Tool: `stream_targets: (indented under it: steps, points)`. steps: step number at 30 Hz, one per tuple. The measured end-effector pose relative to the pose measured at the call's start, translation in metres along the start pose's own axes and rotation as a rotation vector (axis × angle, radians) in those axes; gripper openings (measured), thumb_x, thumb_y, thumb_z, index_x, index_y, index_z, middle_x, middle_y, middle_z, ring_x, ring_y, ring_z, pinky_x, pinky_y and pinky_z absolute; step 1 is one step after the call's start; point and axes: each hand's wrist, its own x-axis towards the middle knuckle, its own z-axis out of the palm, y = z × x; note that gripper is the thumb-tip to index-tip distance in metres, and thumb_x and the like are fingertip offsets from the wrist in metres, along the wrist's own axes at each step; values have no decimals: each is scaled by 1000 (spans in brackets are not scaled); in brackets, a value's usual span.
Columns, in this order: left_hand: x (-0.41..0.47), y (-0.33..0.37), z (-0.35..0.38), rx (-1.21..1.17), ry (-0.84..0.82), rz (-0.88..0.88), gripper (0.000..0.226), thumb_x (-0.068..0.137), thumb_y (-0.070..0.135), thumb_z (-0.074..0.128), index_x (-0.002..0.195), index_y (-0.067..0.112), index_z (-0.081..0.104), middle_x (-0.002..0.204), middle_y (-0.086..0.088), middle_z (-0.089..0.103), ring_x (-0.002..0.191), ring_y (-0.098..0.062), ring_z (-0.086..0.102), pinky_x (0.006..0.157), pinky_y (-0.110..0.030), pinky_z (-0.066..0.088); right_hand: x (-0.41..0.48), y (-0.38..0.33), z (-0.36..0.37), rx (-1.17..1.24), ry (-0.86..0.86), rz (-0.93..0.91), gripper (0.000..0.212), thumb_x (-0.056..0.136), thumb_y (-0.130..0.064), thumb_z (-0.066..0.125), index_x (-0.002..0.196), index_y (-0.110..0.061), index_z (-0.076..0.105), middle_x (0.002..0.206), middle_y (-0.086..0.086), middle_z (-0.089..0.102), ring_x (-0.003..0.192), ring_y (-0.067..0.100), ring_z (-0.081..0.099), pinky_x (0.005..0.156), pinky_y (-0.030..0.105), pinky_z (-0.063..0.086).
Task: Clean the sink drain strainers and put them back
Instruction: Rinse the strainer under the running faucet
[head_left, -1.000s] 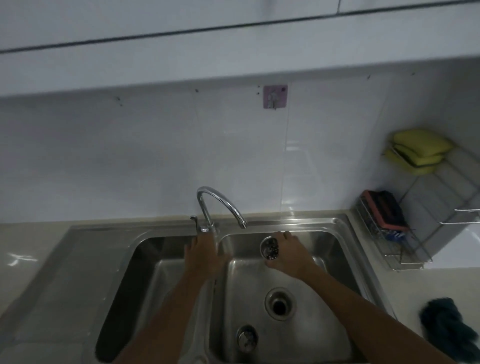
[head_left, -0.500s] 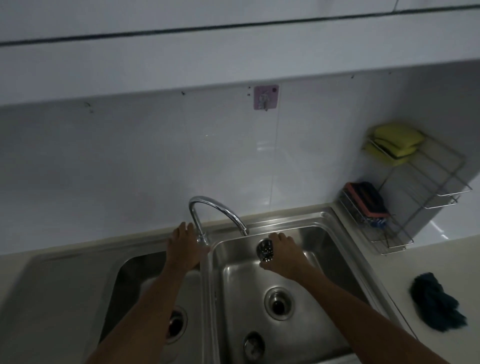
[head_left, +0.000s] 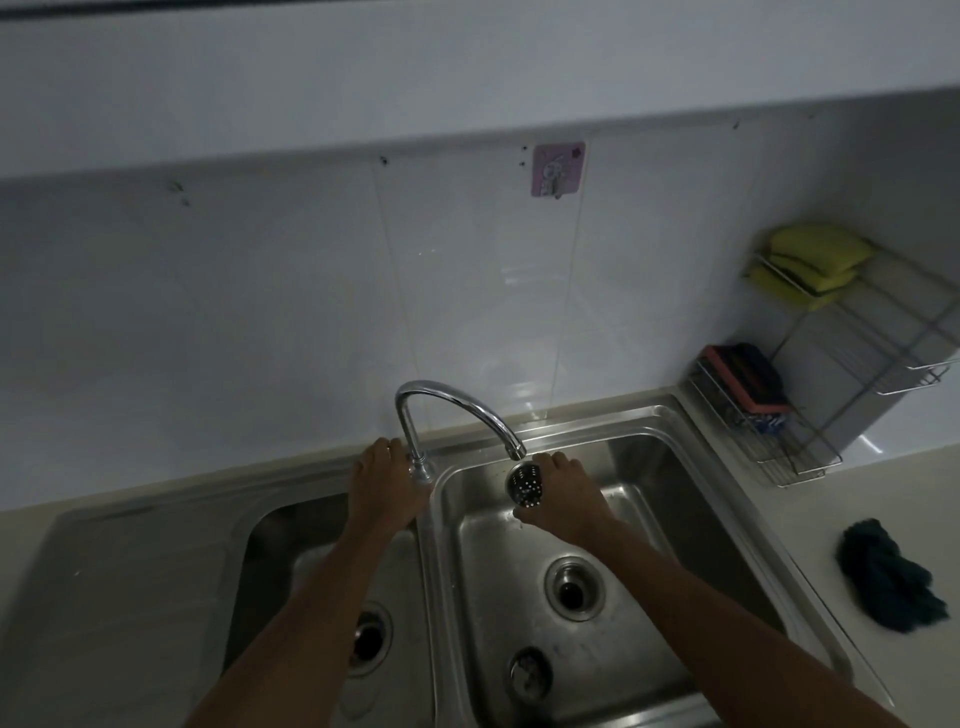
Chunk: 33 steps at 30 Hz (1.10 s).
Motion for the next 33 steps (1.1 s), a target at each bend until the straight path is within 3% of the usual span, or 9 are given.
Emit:
stream_targets:
  steps: [5, 12, 20, 26, 29, 33]
  points:
    - [26, -17, -6, 160, 0, -6, 38, 97, 5, 52, 135, 6, 54, 126, -14, 64, 115, -30, 63, 96, -40, 48, 0, 5, 4, 0, -1, 0, 89, 70, -59, 77, 141, -18, 42, 134, 6, 50, 120, 28, 47, 97, 40, 46]
    - [55, -25, -10, 165, -19, -47, 37, 94, 3, 58, 130, 11, 62, 117, -15, 69, 107, -34, 67, 90, -42, 54, 4, 17, 1, -14, 20, 14, 89, 68, -58, 78, 139, -18, 42, 132, 8, 51, 118, 30, 48, 94, 41, 48]
    - [63, -26, -11, 129, -23, -100, 41, 87, -5, 66, 126, 3, 57, 123, -21, 50, 97, -43, 65, 87, -49, 55, 6, 14, 13, -48, 20, -18, 87, 69, -59, 77, 137, -16, 43, 128, 8, 52, 115, 30, 50, 92, 41, 49]
    - [58, -14, -9, 274, 58, -109, 31, 92, 7, 60, 122, 10, 61, 112, -13, 62, 97, -31, 66, 86, -42, 49, 2, 10, 24, -7, -1, 8, 85, 71, -58, 76, 137, -15, 44, 126, 7, 52, 116, 27, 50, 94, 40, 50]
    - [30, 3, 12, 270, 138, -31, 28, 88, 17, 65, 112, 2, 65, 109, -19, 65, 94, -34, 66, 82, -45, 50, 0, 8, 30, 176, 5, 88, 77, 71, -53, 79, 131, -14, 50, 120, 7, 52, 106, 23, 56, 91, 34, 52]
    - [-10, 9, 43, 123, 163, -69, 27, 97, 30, 57, 114, 11, 66, 113, -13, 68, 96, -31, 68, 82, -43, 52, -8, 8, 41, 682, 2, 376, 46, 71, -44, 83, 102, -14, 69, 94, 4, 73, 76, 12, 71, 67, 29, 61]
